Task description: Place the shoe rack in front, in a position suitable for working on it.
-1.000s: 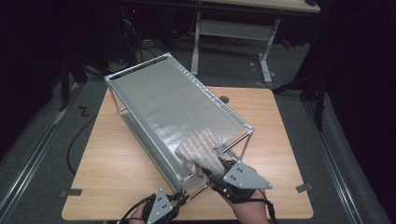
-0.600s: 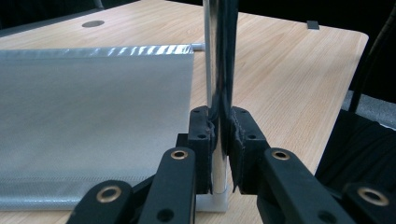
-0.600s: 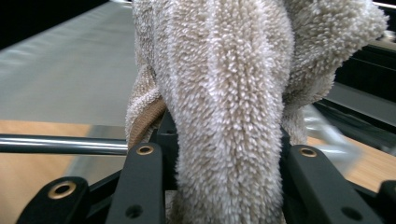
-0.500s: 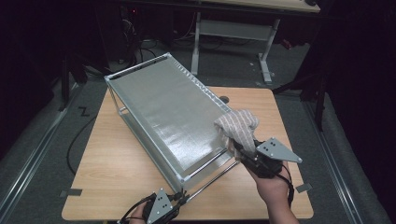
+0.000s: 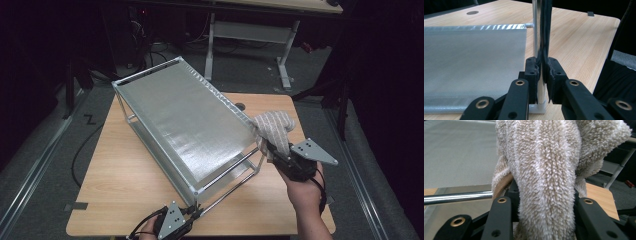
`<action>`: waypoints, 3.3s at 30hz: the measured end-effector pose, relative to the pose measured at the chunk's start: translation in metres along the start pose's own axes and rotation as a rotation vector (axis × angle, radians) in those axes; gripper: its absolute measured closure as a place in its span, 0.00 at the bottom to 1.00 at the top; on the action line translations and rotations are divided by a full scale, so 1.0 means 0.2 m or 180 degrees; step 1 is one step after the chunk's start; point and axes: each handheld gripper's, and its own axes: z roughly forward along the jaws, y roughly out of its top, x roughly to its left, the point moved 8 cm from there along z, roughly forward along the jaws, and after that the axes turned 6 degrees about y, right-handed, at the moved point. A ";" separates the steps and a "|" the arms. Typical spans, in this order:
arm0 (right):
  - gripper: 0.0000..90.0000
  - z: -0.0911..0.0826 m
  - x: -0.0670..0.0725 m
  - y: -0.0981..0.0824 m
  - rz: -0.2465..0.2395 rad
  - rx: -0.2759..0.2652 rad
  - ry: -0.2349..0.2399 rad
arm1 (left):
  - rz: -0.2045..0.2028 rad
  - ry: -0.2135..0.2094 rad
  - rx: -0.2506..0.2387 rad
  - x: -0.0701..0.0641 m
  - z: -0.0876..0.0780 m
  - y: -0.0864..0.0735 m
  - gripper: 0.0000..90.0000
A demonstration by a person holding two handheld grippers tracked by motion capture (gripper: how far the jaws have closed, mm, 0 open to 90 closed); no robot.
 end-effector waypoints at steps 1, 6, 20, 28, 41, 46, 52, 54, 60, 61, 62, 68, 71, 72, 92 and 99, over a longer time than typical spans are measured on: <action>0.70 -0.02 0.00 0.00 0.0002 -0.0022 0.0004 | -0.0002 -0.0008 -0.0007 0.00 0.00 0.00 0.89; 0.70 -0.11 0.05 -0.06 -0.0031 -0.0065 0.0050 | 0.0007 -0.0021 -0.0007 0.00 0.01 0.00 0.89; 0.70 -0.22 0.09 -0.42 0.0067 0.0288 0.0065 | 0.0000 -0.0083 0.0007 0.00 0.06 0.03 0.89; 0.70 -0.13 0.08 -0.44 0.0144 0.0309 0.0138 | 0.0016 0.0051 0.0073 -0.01 0.05 -0.01 0.75; 0.70 -0.01 0.04 -0.39 0.0186 0.0333 0.0183 | 0.0035 0.0160 0.0196 -0.02 0.07 -0.04 0.88; 0.70 0.00 0.08 -0.34 0.0120 0.0283 0.0225 | 0.0055 0.0119 0.0207 -0.02 0.07 -0.04 0.89; 0.70 0.00 0.15 -0.33 0.0076 0.0247 0.0324 | 0.0055 0.0094 0.0191 -0.01 0.06 -0.05 0.89; 0.70 -0.01 0.18 -0.33 0.0049 0.0239 0.0356 | 0.0052 0.0084 0.0196 -0.01 0.06 -0.05 0.89; 0.70 -0.03 0.31 -0.33 -0.0098 0.0231 0.0517 | 0.0059 0.0073 0.0195 -0.01 0.06 -0.04 0.89; 0.70 -0.04 0.33 -0.33 -0.0117 0.0247 0.0529 | 0.0054 0.0068 0.0192 -0.01 0.06 -0.05 0.89; 0.70 -0.04 0.35 -0.33 -0.0142 0.0233 0.0577 | 0.0045 0.0061 0.0191 -0.01 0.06 -0.05 0.89; 0.70 -0.06 0.49 -0.33 -0.0239 0.0242 0.0812 | 0.0044 0.0036 0.0176 -0.01 0.07 -0.04 0.89; 0.70 -0.06 0.56 -0.33 -0.0277 0.0242 0.0913 | 0.0043 0.0033 0.0173 -0.01 0.07 -0.04 0.89; 0.70 -0.06 0.58 -0.33 -0.0301 0.0246 0.0956 | 0.0049 0.0032 0.0178 -0.01 0.07 -0.04 0.89; 0.70 -0.10 0.74 -0.32 -0.0425 0.0253 0.1250 | 0.0075 0.0014 0.0195 -0.03 0.06 -0.04 0.89; 0.70 -0.06 0.52 -0.32 -0.0231 0.0236 0.0981 | 0.0092 0.0004 0.0200 -0.05 0.04 -0.05 0.89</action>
